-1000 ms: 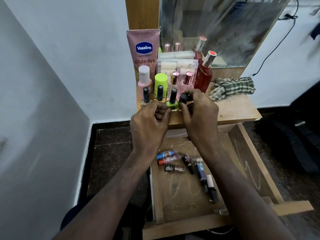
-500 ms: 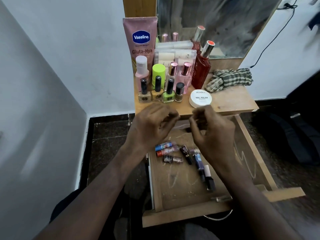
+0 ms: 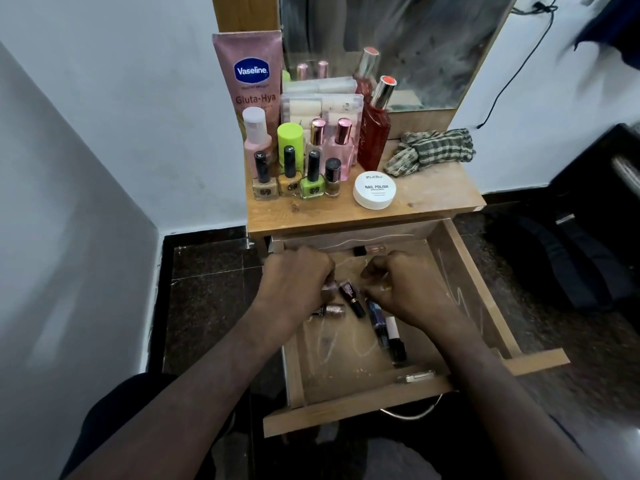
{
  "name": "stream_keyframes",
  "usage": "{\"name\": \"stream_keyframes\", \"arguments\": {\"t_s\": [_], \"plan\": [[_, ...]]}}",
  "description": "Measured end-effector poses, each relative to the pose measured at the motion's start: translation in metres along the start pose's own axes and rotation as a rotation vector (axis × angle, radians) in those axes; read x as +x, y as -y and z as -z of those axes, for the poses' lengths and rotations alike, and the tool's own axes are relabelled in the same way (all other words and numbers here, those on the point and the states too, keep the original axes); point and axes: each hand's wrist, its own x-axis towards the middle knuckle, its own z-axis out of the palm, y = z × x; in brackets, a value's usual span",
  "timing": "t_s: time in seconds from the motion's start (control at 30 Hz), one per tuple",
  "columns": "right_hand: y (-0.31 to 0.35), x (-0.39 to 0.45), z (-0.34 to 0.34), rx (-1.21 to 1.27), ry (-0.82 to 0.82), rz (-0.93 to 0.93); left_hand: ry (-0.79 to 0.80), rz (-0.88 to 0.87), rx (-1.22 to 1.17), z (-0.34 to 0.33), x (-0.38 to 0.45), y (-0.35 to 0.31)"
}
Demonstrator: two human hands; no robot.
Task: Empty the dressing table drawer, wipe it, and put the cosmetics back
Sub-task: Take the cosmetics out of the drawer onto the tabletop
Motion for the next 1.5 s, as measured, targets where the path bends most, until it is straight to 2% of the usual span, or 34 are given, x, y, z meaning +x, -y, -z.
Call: {"name": "stream_keyframes", "arguments": {"t_s": [0.17,0.23,0.33,0.47,0.53,0.63,0.7,0.77,0.83,0.93,1.03,1.23,1.4,1.5], "plan": [[-0.002,0.002,-0.001,0.056,-0.001,-0.024,0.011,0.054,0.133,-0.006,0.0,-0.009],[-0.001,0.003,0.002,0.113,-0.024,-0.028,-0.018,0.052,-0.025,-0.005,0.0,-0.005],[-0.003,0.0,0.007,0.286,-0.033,-0.041,-0.017,0.111,-0.409,0.007,-0.003,0.006],[0.004,-0.012,0.021,0.716,0.129,0.002,-0.143,0.182,-0.79,0.01,-0.003,0.009],[0.011,-0.015,0.023,0.761,0.14,0.021,-0.172,0.184,-0.909,0.01,-0.001,0.006],[0.014,-0.016,0.019,0.677,0.056,0.047,-0.186,0.164,-0.998,0.013,-0.002,0.002],[0.015,-0.014,0.019,0.672,-0.105,0.08,-0.205,0.151,-1.0,0.018,-0.004,0.002],[0.018,-0.008,0.027,0.665,-0.364,0.104,-0.17,0.159,-1.015,0.019,-0.004,0.006],[0.023,0.007,0.038,0.593,-0.613,0.097,-0.055,0.118,-0.949,0.015,-0.005,0.008],[0.026,0.039,0.048,0.476,-0.81,0.037,0.097,-0.054,-0.709,0.006,-0.005,0.005],[0.027,0.057,0.039,0.391,-0.852,-0.009,0.135,-0.129,-0.639,0.001,-0.002,0.002],[0.025,0.064,0.03,0.339,-0.858,-0.06,0.127,-0.122,-0.49,0.003,-0.002,0.01],[0.025,0.029,0.03,0.298,-0.945,0.002,0.163,-0.1,-0.359,0.0,-0.009,0.009],[0.022,0.006,0.021,0.276,-0.869,0.063,0.192,-0.098,-0.28,0.0,-0.01,0.007]]}}
